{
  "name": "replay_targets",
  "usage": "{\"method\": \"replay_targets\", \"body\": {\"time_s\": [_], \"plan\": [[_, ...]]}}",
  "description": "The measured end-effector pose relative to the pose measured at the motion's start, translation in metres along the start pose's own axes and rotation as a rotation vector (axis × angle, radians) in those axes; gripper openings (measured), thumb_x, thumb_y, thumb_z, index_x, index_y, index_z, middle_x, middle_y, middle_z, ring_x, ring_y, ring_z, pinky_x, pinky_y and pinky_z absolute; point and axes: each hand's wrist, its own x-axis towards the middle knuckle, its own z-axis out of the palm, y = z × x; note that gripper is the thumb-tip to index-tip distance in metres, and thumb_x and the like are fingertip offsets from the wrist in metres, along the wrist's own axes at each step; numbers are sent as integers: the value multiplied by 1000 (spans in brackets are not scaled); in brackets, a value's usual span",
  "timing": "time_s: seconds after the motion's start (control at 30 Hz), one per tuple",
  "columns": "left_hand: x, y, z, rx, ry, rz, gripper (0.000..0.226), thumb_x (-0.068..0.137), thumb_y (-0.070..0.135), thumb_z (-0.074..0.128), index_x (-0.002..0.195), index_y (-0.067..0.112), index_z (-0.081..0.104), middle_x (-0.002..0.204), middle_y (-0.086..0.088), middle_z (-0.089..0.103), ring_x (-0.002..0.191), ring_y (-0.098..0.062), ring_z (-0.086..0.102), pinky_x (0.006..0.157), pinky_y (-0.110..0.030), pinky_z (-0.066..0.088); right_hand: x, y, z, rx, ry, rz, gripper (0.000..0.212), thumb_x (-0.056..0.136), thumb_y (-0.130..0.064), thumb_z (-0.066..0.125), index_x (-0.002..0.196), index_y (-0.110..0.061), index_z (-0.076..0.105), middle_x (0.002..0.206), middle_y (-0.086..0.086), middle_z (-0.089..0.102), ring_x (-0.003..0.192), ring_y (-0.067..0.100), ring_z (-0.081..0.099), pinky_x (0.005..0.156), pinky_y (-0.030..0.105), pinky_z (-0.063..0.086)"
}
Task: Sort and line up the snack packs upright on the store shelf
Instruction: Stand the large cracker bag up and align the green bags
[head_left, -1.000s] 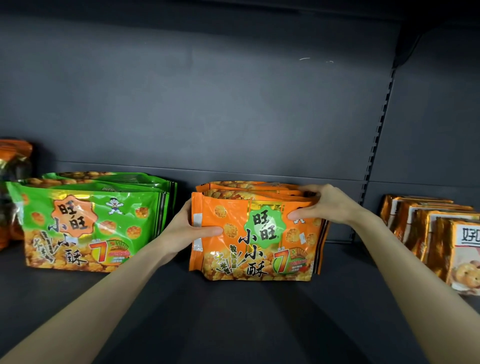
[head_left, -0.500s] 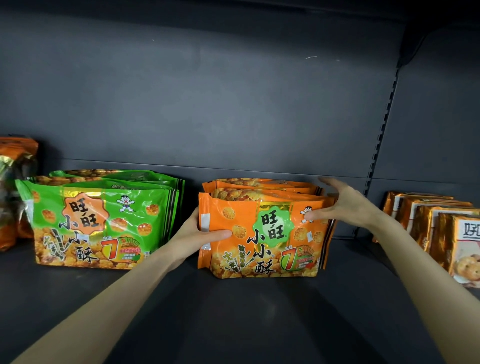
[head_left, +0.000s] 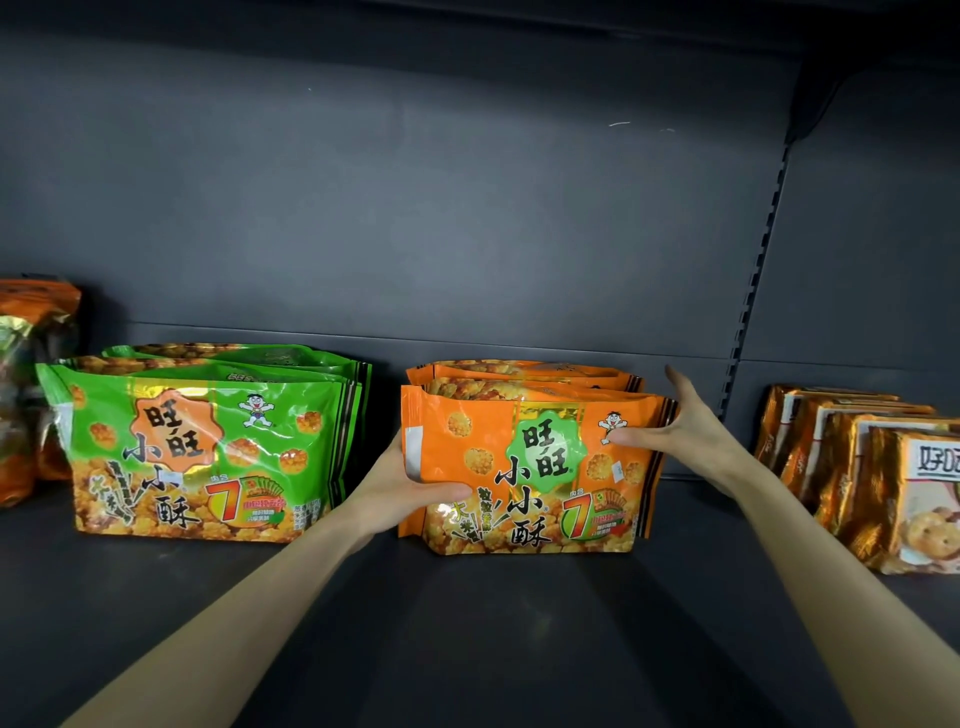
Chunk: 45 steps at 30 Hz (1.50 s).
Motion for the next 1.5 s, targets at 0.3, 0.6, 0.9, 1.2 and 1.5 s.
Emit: {"method": "replay_targets", "body": {"time_s": [0.3,0.6,0.9,1.2,1.5], "plan": [[4,-1,-2,35,-11,3,75,69,13,82,131,19,41,111,7,65,94,-1,66,71,-13,53,2,0,-1,-6,-9,-2,108,71,-13,79,152,-19,8,133,14,55,97,15,57,86,30,42],[0,1,2,-13,55,17,81,66,6,83,132,18,39,110,7,63,91,-1,64,63,-9,51,1,0,-3,-33,-16,-3,108,70,-15,81,151,-18,9,133,14,55,101,21,62,84,30,45],[-6,5,11,-15,60,58,90,64,9,85,134,21,30,114,8,59,96,-1,61,66,-9,51,0,-1,-5,-22,-24,5,108,72,-13,79,151,-19,6,132,15,56,102,21,61,88,34,45],[-1,6,13,13,48,36,89,65,10,84,134,21,28,114,7,59,98,-4,61,69,-12,52,4,2,-8,-18,-35,-8,107,72,-13,79,151,-18,8,133,14,55,95,15,58,85,30,43],[-2,6,13,28,84,47,76,68,6,82,128,16,37,108,4,62,89,-2,63,63,-7,49,10,8,-8,-16,-32,-38,108,70,-16,81,151,-19,10,133,14,55,97,17,59,83,30,45]]}}
